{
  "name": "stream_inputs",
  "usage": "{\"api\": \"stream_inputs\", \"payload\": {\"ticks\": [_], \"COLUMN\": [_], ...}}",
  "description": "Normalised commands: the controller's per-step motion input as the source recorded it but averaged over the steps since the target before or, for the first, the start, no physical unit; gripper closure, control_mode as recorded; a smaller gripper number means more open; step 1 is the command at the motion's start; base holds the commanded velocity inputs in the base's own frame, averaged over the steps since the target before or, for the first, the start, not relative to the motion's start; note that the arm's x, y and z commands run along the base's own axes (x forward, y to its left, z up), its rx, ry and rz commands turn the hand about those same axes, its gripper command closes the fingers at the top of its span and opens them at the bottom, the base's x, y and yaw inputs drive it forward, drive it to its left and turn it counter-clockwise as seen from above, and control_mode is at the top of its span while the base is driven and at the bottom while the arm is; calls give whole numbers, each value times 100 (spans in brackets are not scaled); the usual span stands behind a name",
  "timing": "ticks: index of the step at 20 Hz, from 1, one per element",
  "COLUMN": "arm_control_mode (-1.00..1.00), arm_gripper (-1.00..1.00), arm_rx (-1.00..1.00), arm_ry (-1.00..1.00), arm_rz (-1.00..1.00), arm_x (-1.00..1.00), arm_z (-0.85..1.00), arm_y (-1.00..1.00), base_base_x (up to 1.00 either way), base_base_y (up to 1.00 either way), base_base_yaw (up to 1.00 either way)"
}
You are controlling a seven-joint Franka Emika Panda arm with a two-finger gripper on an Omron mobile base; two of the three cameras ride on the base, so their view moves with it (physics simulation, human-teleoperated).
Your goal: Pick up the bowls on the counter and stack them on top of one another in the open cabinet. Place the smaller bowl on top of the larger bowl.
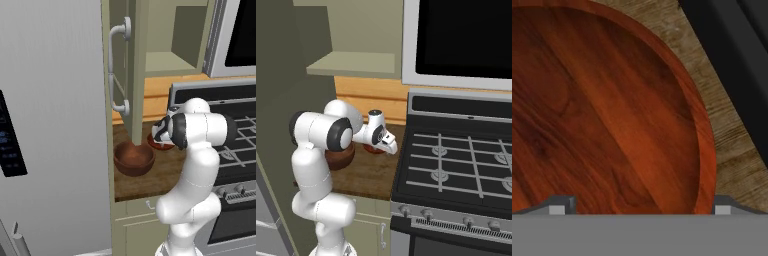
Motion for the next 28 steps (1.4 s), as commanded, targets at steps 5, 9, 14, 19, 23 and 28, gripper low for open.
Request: {"api": "stream_inputs", "payload": {"ticks": [5, 9, 14, 19, 23, 28], "arm_control_mode": [-100, -100, -100, -100, -100, -100], "arm_gripper": [100, 100, 100, 100, 100, 100], "arm_rx": [0, 0, 0, 7, 10, 5], "arm_ry": [0, 0, 0, -11, -13, -9], "arm_rz": [0, 0, 0, -6, -5, 0], "arm_x": [0, 0, 0, -33, -66, -61], "arm_z": [0, 0, 0, 8, 47, 73], "arm_y": [0, 0, 0, -20, -12, 0], "base_base_x": [0, 0, 0, 0, 0, 0], "base_base_y": [0, 0, 0, 0, 0, 0], "base_base_yaw": [0, 0, 0, 0, 0, 0]}}
